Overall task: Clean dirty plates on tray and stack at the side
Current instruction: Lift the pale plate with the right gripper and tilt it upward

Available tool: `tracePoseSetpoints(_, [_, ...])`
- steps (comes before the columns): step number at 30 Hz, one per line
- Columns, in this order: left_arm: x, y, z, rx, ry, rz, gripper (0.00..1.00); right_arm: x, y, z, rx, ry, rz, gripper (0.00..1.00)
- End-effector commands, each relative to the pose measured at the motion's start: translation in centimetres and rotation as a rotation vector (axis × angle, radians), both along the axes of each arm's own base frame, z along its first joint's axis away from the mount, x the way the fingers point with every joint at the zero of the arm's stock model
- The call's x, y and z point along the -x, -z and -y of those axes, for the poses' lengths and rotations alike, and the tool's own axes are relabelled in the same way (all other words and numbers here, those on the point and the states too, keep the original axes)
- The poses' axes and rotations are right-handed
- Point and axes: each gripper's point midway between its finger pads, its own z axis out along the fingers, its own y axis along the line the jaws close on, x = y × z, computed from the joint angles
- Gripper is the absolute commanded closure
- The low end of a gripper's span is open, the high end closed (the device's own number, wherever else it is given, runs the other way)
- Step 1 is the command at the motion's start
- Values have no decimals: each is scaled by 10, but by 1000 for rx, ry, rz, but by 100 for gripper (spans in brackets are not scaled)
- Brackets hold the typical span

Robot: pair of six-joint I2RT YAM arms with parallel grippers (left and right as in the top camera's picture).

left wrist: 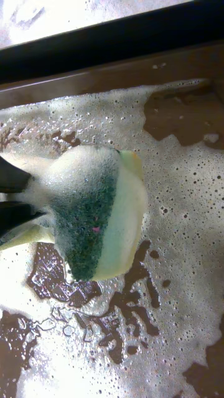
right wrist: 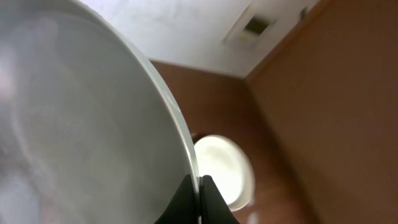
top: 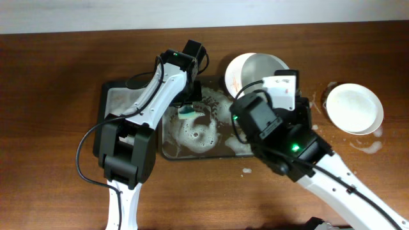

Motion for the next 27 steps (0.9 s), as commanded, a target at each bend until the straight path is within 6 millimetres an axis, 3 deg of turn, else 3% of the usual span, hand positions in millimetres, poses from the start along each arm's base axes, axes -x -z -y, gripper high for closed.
tracePoseSetpoints(1, [-8,-22,2,33,16,54,99,13,-33,-11,177,29,118,96])
tracePoseSetpoints(3, [-8,-22,2,33,16,53,100,16,-32,-21,211,-10,103,96])
tracePoseSetpoints(8, [-8,-22,2,33,16,53,99,26,-25,-12,329,-33,3,96])
tracePoseSetpoints(27, [-7,-22,2,32,16,52,100,25,-25,-12,326,-32,6,96])
